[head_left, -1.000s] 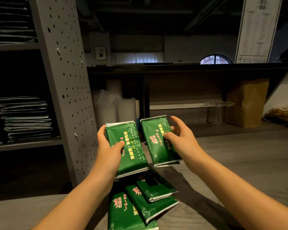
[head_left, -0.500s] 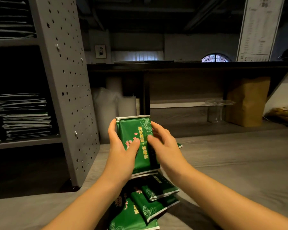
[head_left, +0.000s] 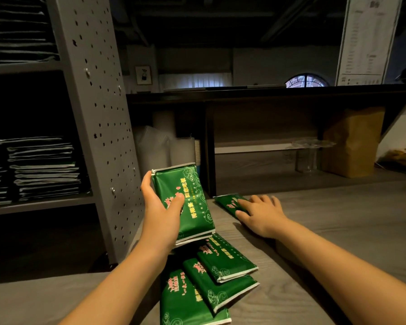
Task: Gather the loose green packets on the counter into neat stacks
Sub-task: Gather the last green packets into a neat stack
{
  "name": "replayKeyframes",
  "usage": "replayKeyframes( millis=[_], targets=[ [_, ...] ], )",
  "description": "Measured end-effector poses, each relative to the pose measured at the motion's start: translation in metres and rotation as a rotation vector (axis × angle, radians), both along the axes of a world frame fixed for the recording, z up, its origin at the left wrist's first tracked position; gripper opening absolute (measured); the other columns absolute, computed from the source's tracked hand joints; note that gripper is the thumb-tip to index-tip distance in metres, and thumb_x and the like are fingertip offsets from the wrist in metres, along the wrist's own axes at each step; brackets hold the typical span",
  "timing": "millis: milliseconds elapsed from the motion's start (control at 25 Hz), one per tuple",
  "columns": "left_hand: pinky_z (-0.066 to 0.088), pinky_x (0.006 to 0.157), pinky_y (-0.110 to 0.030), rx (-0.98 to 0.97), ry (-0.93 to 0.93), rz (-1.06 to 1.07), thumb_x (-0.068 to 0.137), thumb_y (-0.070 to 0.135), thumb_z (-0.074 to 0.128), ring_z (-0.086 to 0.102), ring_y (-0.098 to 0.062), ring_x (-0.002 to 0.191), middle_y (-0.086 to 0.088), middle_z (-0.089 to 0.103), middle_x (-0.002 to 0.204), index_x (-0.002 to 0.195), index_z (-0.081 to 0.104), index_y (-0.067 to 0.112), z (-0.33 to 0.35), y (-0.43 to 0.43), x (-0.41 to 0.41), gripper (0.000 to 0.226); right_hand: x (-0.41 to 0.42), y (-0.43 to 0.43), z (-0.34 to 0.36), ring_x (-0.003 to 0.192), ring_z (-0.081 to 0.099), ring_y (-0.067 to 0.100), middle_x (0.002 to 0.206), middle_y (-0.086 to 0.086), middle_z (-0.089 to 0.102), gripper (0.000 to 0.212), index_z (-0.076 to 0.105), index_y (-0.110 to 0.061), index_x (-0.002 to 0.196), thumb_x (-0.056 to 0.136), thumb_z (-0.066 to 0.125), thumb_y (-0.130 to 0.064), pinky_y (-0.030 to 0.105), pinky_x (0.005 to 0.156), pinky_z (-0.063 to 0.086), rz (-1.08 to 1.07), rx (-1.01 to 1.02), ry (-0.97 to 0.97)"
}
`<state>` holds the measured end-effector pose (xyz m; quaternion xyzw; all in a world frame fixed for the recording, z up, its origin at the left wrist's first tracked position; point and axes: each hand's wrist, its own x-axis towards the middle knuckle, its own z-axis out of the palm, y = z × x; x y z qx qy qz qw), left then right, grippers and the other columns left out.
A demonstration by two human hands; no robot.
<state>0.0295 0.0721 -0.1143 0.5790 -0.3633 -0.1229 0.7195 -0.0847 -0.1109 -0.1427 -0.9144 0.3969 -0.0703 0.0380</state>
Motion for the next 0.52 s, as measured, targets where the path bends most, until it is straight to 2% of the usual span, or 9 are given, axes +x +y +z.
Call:
replayKeyframes(
  millis=[80,160,240,360,520],
  targets=[
    [0.046,0.059,-0.019,-0.003,0.005,0.008,0.095,0.006,0.047,0.058,-0.008,0.090,0.007,0.050,0.113,0.143,0.014,0.036,0.000,0.000,0.000,0.066,-0.005,0.004,0.006,0.131,0.032,0.032,0.139,0.009,0.041,0.046,0.049,-0.027,0.135,0.099,0.029,-0.047,0.046,0.111,0.021,-0.013,-0.050,-0.034],
    [0.046,0.055,-0.015,-0.003,0.009,0.011,0.095,0.006,0.047,0.057,-0.006,0.088,0.011,0.049,0.108,0.144,0.014,0.035,0.000,0.000,0.000,0.065,-0.009,0.007,0.009,0.122,0.039,0.034,0.131,0.012,0.044,0.043,0.056,-0.021,0.126,0.098,0.035,-0.047,0.044,0.103,0.035,-0.036,-0.006,-0.121],
    [0.047,0.054,-0.014,-0.001,0.013,0.009,0.095,0.006,0.047,0.056,-0.005,0.087,0.012,0.049,0.107,0.144,0.015,0.034,0.000,0.000,0.001,0.065,-0.012,0.012,0.008,0.120,0.043,0.035,0.132,0.013,0.045,0.046,0.048,-0.018,0.126,0.095,0.039,-0.051,0.045,0.099,0.039,-0.079,0.045,-0.105],
    [0.045,0.060,-0.019,0.014,0.004,0.006,0.095,0.006,0.048,0.057,-0.006,0.088,0.009,0.050,0.111,0.144,0.015,0.034,0.000,0.001,-0.001,0.065,-0.013,0.018,0.005,0.128,0.040,0.035,0.140,0.012,0.045,0.060,0.031,-0.020,0.138,0.092,0.043,-0.055,0.045,0.103,0.032,-0.112,0.059,0.023],
    [0.044,0.060,-0.019,0.023,0.004,0.010,0.095,0.008,0.050,0.057,-0.006,0.091,0.005,0.047,0.122,0.143,0.016,0.035,-0.001,0.001,-0.002,0.065,-0.018,0.019,0.016,0.133,0.035,0.033,0.146,0.011,0.034,0.090,0.017,-0.022,0.147,0.078,0.069,-0.050,0.045,0.107,0.034,-0.051,0.168,-0.060]
  ],
)
